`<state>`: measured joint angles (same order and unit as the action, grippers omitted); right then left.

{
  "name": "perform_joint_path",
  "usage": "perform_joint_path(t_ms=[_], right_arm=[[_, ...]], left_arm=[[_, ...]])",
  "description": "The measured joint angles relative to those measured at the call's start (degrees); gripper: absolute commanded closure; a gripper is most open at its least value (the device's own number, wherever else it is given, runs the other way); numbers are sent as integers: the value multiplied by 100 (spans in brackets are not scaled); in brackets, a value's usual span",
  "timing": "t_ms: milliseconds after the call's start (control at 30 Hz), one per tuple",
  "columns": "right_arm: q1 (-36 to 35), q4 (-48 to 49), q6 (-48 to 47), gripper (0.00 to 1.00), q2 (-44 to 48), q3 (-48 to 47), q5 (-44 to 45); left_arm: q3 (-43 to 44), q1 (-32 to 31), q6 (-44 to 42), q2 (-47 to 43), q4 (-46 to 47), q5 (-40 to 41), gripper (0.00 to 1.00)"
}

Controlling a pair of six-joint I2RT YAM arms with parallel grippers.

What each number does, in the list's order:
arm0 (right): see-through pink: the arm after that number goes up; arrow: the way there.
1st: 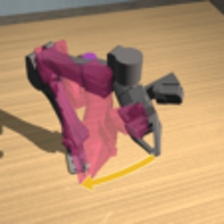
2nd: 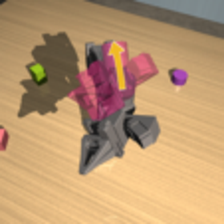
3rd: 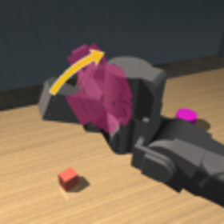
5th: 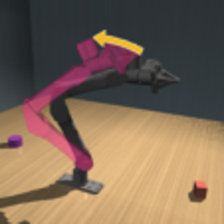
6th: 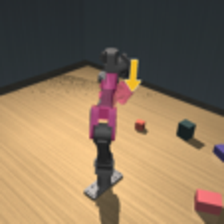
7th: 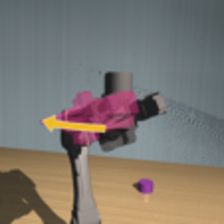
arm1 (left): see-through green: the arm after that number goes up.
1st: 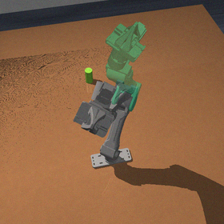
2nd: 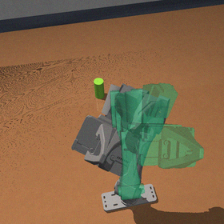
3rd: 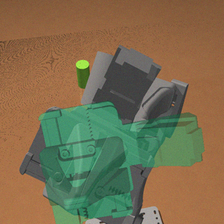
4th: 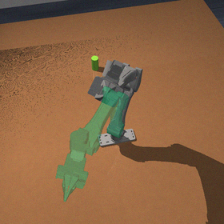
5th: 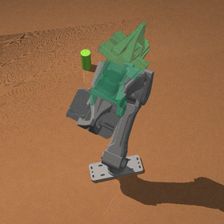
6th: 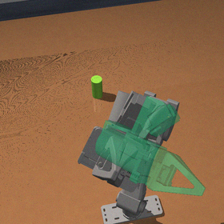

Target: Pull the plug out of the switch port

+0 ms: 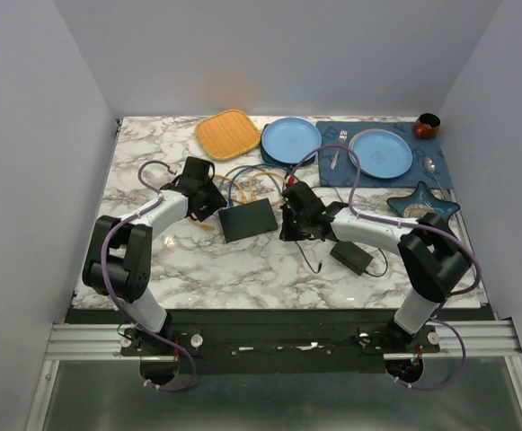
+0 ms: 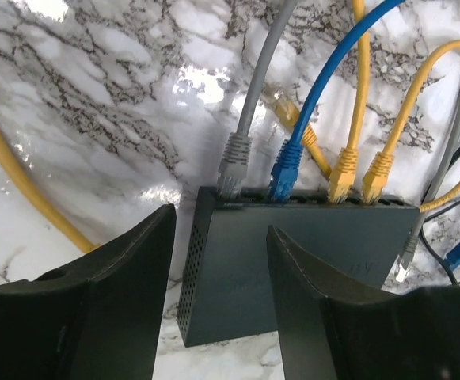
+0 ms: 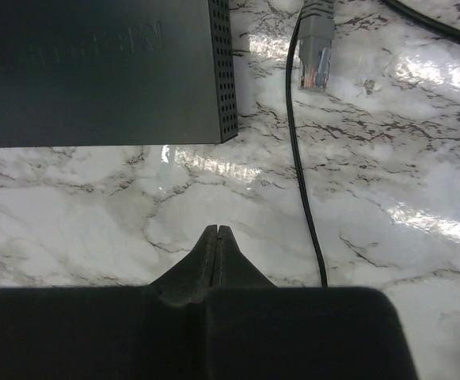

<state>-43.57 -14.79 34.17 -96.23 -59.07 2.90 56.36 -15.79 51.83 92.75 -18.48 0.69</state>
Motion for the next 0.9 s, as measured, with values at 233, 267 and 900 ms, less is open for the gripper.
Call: perform_joint_path(t_ms=[233,267,900], right_arm=[[-24,175,39,99,-553,-291,-302],[-26,192,42,99,-623,-358,-328],[-59,-81,79,99,-1123,-706,-544]], left_arm=[[568,-98,-109,588,0,243,52],[608,-173,-133,664,-11,286,53],[-903,-881,149,-140,844,522,96]])
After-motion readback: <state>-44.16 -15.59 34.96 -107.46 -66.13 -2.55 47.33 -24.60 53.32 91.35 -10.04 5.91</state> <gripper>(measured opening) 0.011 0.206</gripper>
